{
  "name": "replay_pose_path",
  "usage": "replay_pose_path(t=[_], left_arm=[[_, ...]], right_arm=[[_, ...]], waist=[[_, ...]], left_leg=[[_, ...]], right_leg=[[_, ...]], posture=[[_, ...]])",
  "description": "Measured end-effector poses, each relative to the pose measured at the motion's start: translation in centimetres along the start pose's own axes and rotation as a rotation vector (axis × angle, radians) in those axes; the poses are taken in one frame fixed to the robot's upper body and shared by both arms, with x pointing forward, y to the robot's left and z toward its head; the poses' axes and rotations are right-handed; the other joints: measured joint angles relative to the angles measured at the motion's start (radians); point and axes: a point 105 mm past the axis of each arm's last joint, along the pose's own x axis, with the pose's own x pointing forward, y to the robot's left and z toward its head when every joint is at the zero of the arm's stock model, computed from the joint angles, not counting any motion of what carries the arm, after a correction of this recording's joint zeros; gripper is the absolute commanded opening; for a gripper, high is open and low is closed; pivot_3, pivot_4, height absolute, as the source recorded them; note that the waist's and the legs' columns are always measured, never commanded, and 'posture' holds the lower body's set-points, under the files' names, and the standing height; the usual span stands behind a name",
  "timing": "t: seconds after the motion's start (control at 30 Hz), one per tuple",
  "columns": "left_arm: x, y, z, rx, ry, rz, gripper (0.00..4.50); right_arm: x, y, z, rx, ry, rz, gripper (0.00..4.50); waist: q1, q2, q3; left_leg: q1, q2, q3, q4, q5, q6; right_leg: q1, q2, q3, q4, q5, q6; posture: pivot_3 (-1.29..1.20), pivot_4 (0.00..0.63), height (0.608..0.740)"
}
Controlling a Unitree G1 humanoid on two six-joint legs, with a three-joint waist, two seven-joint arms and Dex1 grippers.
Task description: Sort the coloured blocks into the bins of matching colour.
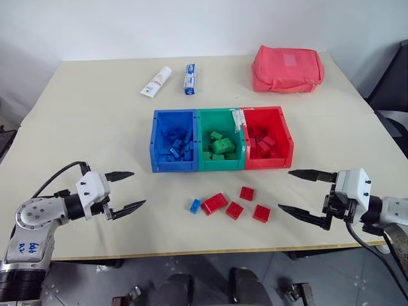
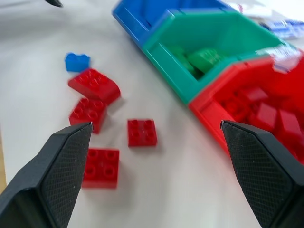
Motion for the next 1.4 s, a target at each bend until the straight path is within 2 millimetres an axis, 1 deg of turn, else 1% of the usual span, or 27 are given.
replay_pose_path(t=[0.1, 0.17, 0.23, 0.27, 0.33, 0.37, 0.4, 0.47, 0.5, 0.57, 0.67, 0.77, 0.97, 1.0, 1.03, 1.07, 1.1, 1.2, 1.3, 1.33, 1.4], left_arm=[[0.4, -0.3, 0.0, -0.017, -0.005, -0.014, 4.4], [1.4, -1.0, 0.3, -0.043, -0.025, -0.051, 4.4], [2.7, -2.3, 1.4, -0.052, -0.067, -0.127, 4.4], [3.5, -3.0, 2.2, -0.041, -0.092, -0.176, 4.4], [4.6, -4.2, 3.5, -0.021, -0.133, -0.246, 4.4], [5.0, -4.6, 3.9, -0.013, -0.146, -0.267, 4.4], [5.5, -5.0, 4.2, -0.008, -0.16, -0.287, 4.4], [6.5, -5.5, 4.8, 0.003, -0.187, -0.309, 4.4], [6.9, -5.9, 5.3, 0.016, -0.202, -0.325, 4.4], [7.3, -6.7, 5.9, 0.037, -0.216, -0.365, 4.4], [7.3, -6.8, 5.8, 0.039, -0.213, -0.38, 4.4], [7.0, -6.6, 5.4, 0.029, -0.175, -0.395, 4.4], [6.8, -6.5, 5.6, 0.022, -0.173, -0.39, 4.4], [6.7, -6.5, 5.7, 0.024, -0.174, -0.389, 4.4], [6.7, -6.6, 5.8, 0.029, -0.178, -0.39, 4.5], [6.7, -6.6, 5.9, 0.03, -0.18, -0.391, 4.5], [6.7, -6.7, 6.0, 0.029, -0.181, -0.39, 4.5], [6.7, -7.0, 6.3, 0.019, -0.193, -0.389, 4.5], [6.7, -7.1, 6.3, 0.007, -0.196, -0.386, 4.5], [6.6, -7.2, 6.2, 0.001, -0.195, -0.384, 4.5], [6.6, -7.2, 6.1, -0.011, -0.198, -0.375, 4.5]], right_arm=[[-0.4, 0.4, -1.1, 0.066, 0.058, -0.009, 4.5], [-1.3, 0.5, -1.6, 0.064, 0.089, -0.035, 4.5], [-2.6, 0.0, -1.9, 0.045, 0.116, -0.077, 4.5], [-3.7, -0.3, -2.3, 0.04, 0.157, -0.094, 4.5], [-5.7, -0.4, -3.7, 0.063, 0.27, -0.099, 4.5], [-6.4, -0.3, -4.2, 0.079, 0.307, -0.095, 4.5], [-6.8, -0.3, -4.5, 0.093, 0.321, -0.099, 4.5], [-6.8, -0.1, -4.6, 0.094, 0.324, -0.084, 4.5], [-6.6, -0.1, -4.6, 0.094, 0.323, -0.076, 4.5], [-5.5, 0.0, -4.2, 0.091, 0.308, -0.046, 4.5], [-2.9, 0.7, -3.5, 0.115, 0.291, 0.032, 4.5], [-0.1, 2.4, -3.3, 0.161, 0.33, 0.147, 4.5], [3.0, 3.4, -5.4, 0.12, 0.421, 0.173, 4.5], [3.4, 3.2, -5.3, 0.113, 0.411, 0.164, 4.5], [3.8, 3.0, -5.2, 0.107, 0.403, 0.15, 4.11], [4.0, 2.8, -5.3, 0.104, 0.4, 0.134, 3.91], [4.4, 2.6, -5.5, 0.101, 0.396, 0.122, 3.58], [5.0, 2.8, -5.4, 0.1, 0.374, 0.128, 2.64], [5.2, 2.9, -5.4, 0.107, 0.362, 0.129, 1.56], [5.2, 2.9, -5.3, 0.107, 0.362, 0.129, 1.45], [5.1, 2.9, -5.2, 0.12, 0.353, 0.129, 1.47]], waist=[[0.005, 0.0, 0.0], [0.013, 0.0, 0.0], [0.021, 0.0, 0.0], [0.026, 0.0, 0.0], [0.028, 0.0, 0.0], [0.027, 0.0, 0.0], [0.026, 0.0, 0.0], [0.019, 0.0, 0.0], [0.015, 0.0, 0.0], [0.004, 0.0, 0.0], [-0.002, 0.0, 0.0], [0.001, 0.0, 0.0], [0.019, -0.001, 0.0], [0.021, -0.001, 0.0], [0.022, -0.001, 0.0], [0.023, -0.001, 0.0], [0.023, -0.001, 0.0], [0.021, -0.001, 0.0], [0.021, -0.001, 0.0], [0.021, -0.001, 0.0], [0.023, -0.001, 0.0]], left_leg=[[0.0, 0.0, 0.0, 0.0, 0.0, 0.0], [0.0, 0.0, 0.0, 0.0, 0.0, 0.0], [0.0, 0.0, 0.001, 0.002, 0.0, 0.0], [0.0, -0.001, 0.001, 0.002, 0.0, 0.001], [0.0, -0.001, 0.001, 0.002, 0.0, 0.001], [0.0, -0.001, 0.001, 0.001, 0.0, 0.001], [0.0, 0.0, 0.001, 0.002, 0.0, 0.001], [0.001, 0.001, 0.003, 0.001, 0.0, 0.0], [0.002, 0.002, 0.003, 0.001, -0.001, 0.0], [0.002, 0.004, 0.004, 0.001, -0.001, -0.002], [0.002, 0.006, 0.003, 0.001, -0.001, -0.002], [0.0, 0.006, 0.002, 0.002, -0.002, -0.003], [-0.001, 0.005, 0.003, 0.002, -0.002, -0.002], [-0.001, 0.005, 0.003, 0.002, -0.002, -0.002], [-0.001, 0.005, 0.003, 0.002, -0.002, -0.002], [0.0, 0.005, 0.003, 0.002, -0.002, -0.002], [0.0, 0.005, 0.003, 0.003, -0.002, -0.002], [0.0, 0.006, 0.003, 0.003, -0.002, -0.002], [0.0, 0.006, 0.003, 0.003, -0.002, -0.003], [0.0, 0.006, 0.003, 0.003, -0.002, -0.003], [0.0, 0.006, 0.003, 0.003, -0.002, -0.003]], right_leg=[[0.0, 0.0, 0.0, 0.0, 0.0, 0.0], [0.0, 0.0, 0.0, 0.0, 0.0, 0.0], [0.0, 0.0, 0.0, 0.0, 0.0, 0.001], [0.001, 0.001, 0.0, 0.0, 0.0, 0.001], [0.001, 0.001, 0.0, 0.0, 0.0, 0.001], [0.001, 0.001, 0.0, 0.0, 0.0, 0.001], [0.001, 0.001, 0.0, 0.0, 0.0, 0.001], [0.0, 0.001, 0.001, 0.001, 0.0, 0.001], [0.0, 0.002, 0.001, 0.001, 0.0, 0.001], [0.0, 0.003, 0.001, 0.001, 0.001, 0.0], [0.0, 0.004, 0.001, 0.001, 0.001, -0.001], [-0.001, 0.004, 0.0, 0.0, 0.001, -0.002], [-0.002, 0.003, 0.0, -0.001, 0.001, -0.002], [-0.001, 0.003, 0.0, -0.001, 0.001, -0.002], [-0.002, 0.003, 0.0, -0.001, 0.001, -0.002], [-0.001, 0.003, 0.0, 0.0, 0.001, -0.002], [-0.001, 0.004, 0.0, 0.0, 0.001, -0.002], [-0.001, 0.004, 0.0, 0.0, 0.001, -0.002], [-0.001, 0.004, 0.0, 0.0, 0.001, -0.002], [-0.001, 0.004, 0.0, 0.0, 0.001, -0.002], [-0.001, 0.004, 0.0, 0.0, 0.001, -0.002]], posture=[[0.0, 0.15, 0.74], [0.0, 0.15, 0.74], [0.0, 0.15, 0.74], [0.0, 0.15, 0.74], [0.0, 0.15, 0.74], [0.0, 0.15, 0.74], [0.0, 0.15, 0.74], [0.0, 0.15, 0.74], [0.0, 0.15, 0.74], [0.0, 0.15, 0.74], [0.0, 0.15, 0.74], [0.0, 0.15, 0.74], [0.0, 0.15, 0.74], [0.0, 0.15, 0.74], [0.0, 0.15, 0.74], [0.0, 0.15, 0.74], [0.0, 0.15, 0.74], [0.0, 0.15, 0.74], [0.0, 0.15, 0.74], [0.0, 0.15, 0.74], [0.0, 0.15, 0.74]])
